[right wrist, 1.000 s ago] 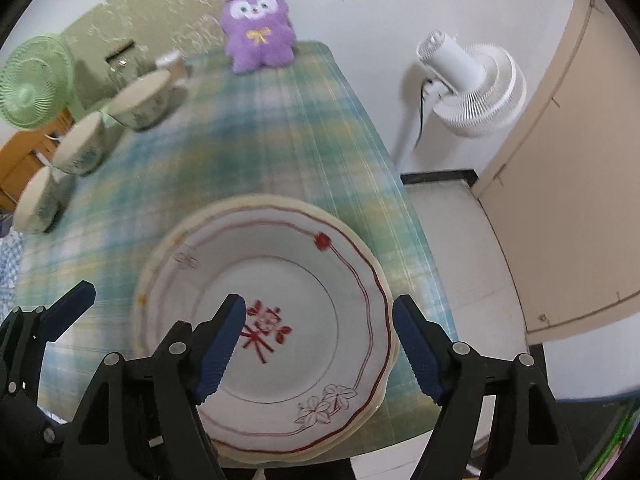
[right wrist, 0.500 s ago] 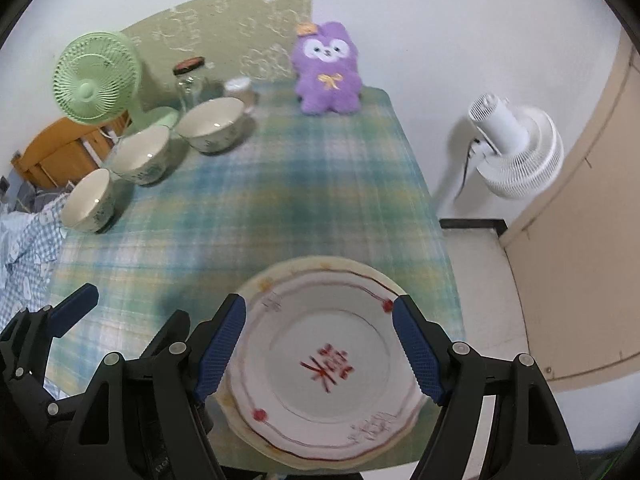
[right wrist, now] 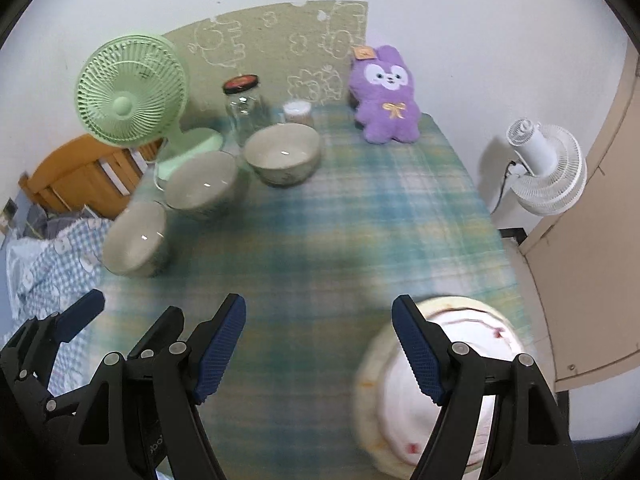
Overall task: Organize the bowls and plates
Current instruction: 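Move the left tool to the plain grey plate by the green fan and grasp its rim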
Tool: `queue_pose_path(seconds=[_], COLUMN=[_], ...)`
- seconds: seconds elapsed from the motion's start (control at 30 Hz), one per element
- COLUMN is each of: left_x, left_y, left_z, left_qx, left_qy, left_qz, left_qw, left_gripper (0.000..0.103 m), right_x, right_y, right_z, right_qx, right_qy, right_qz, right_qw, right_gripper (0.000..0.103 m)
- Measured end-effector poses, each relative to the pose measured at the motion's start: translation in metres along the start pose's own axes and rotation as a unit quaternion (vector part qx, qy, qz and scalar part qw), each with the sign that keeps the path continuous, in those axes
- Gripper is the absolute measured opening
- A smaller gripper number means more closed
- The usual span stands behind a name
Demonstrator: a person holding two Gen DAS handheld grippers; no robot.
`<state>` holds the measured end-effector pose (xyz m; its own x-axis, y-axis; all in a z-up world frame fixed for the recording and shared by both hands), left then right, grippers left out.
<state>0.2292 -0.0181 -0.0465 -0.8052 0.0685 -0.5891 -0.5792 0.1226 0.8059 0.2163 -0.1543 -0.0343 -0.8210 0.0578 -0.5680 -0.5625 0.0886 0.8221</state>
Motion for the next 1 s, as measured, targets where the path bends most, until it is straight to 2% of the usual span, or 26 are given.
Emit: queue_pose_path(seconds=[0.07,0.13,0.3,0.47,0.57,0.77,1.0], left_x=[-0.004,-0.009,-0.016,-0.025,-0.029,-0.041,-0.044], left_y=[-0.001,-0.006,-0.022,-0.043,-0.057,-0.092,-0.123], left_z=[0.021,0.046,0.093,0.133,0.152,0.177,0.184], left_qx=[-0.003,-0.024,-0.012,-0.022,-0.028,-0.019,-0.009], left_qy=[-0.001,0.002,0.009,0.008,0.006,-0.006,-0.021], left_qz=[0.002,0.007,0.019,0.020,0.022,0.034,0.044], left_qw=[1.0000,0.9997,0.9997,0.9995,0.9993,0.9992,0.9988], left_gripper=[0.074,0.075,0.074,0.074,0.070,0.065,0.056], right_x=[-0.005,-0.009,-0.018,-0.027,-0.032,-0.042,-0.046], right_y=[-0.002,-0.006,-0.019,-0.040,-0.057,-0.090,-0.123], right_z=[0.023,0.048,0.098,0.141,0.162,0.191,0.207], right_qx=[-0.006,-0.007,-0.009,-0.011,-0.011,-0.010,-0.006], right_qy=[-0.005,-0.002,0.001,0.001,0.004,-0.004,-0.014], right_qz=[0.000,-0.001,-0.001,0.002,0.010,0.023,0.044], right_qw=[1.000,1.000,1.000,1.000,1.000,1.000,0.999], right_gripper=[0.077,0.076,0.075,0.074,0.069,0.066,0.061])
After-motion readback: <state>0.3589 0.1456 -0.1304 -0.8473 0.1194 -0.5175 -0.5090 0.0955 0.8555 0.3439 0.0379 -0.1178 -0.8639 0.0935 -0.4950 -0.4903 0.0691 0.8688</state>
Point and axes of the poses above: each gripper's, at about its wrist camera, not at the fingertips, and y roughly against the way its jaws point, z to its left, x to its underside, the point moved 7 cm from there along -y, roughly the way its jaws point, and after that the axes turned 6 degrees about x, right-handed, at the moved point
